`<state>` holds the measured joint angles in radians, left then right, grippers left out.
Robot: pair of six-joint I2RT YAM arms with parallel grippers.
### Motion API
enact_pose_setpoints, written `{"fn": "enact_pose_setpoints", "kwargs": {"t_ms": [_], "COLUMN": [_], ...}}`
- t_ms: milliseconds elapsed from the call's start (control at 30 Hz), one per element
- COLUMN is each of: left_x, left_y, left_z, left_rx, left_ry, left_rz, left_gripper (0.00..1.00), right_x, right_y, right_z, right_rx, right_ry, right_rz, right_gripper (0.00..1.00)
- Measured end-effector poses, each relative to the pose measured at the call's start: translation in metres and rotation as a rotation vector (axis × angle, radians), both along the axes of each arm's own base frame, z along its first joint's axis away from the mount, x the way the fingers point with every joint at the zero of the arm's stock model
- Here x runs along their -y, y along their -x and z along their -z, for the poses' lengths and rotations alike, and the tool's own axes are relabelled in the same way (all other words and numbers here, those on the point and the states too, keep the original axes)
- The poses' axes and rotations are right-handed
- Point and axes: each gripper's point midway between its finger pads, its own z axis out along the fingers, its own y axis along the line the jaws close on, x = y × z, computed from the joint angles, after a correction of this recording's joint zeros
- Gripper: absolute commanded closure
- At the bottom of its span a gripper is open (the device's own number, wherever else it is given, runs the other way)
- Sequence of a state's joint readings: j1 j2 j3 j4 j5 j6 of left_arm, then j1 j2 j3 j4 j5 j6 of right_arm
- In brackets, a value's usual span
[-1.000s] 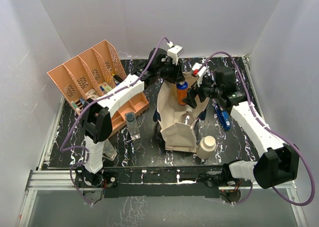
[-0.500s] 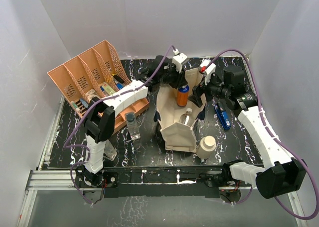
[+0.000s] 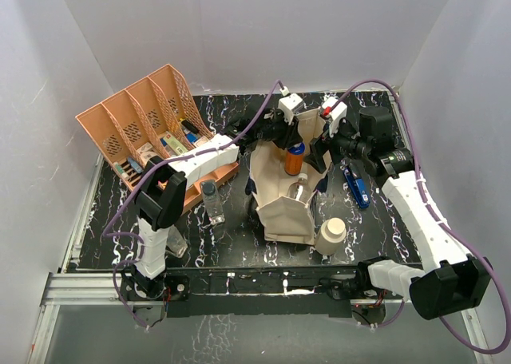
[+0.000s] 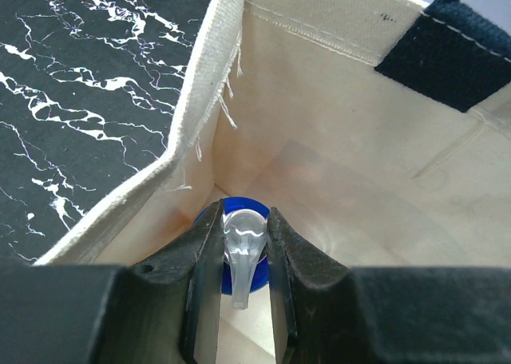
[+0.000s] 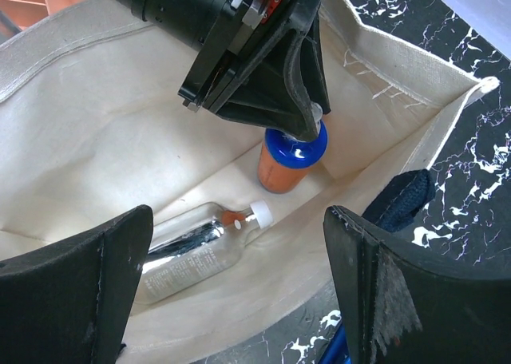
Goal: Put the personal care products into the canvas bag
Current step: Adjust the care product in the canvas bag.
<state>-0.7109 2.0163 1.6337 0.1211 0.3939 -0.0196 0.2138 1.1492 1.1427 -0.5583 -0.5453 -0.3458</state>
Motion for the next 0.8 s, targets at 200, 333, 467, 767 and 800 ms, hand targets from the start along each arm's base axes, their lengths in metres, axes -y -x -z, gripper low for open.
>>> {"fn": "enact_pose_setpoints", "kwargs": {"t_ms": [200, 333, 467, 767, 800], "left_x": [0.001, 0.003, 0.005, -0.035, -0.043], "left_y": [0.001, 0.004, 0.011, 0.056, 0.065], "left_z": [0.000, -0.007, -0.028, -0.117, -0.125], "left_rx": [-0.002, 0.003, 0.018, 0.156, 0.171], "left_ry": [-0.001, 0.000, 0.019, 0.040, 0.033], "left_rz": [-0.001, 0.017, 0.048, 0.092, 0.100], "left_gripper": [0.40, 0.13, 0.03, 0.03, 0.03], "right_x": [0.001, 0.001, 0.002, 0.012, 0.013], "right_y": [0.000, 0.002, 0.002, 0.006, 0.005], "right_z": [-0.001, -0.001, -0.010, -0.047, -0.052], "right_rx": [0.008, 0.009, 0.028, 0.108, 0.118], "right_ry": [0.004, 0.012, 0.011, -0.018, -0.023], "right_rz": [-0.002, -0.006, -0.003, 0.081, 0.092], "right_gripper": [0.09, 0.09, 0.09, 0.09, 0.09]}}
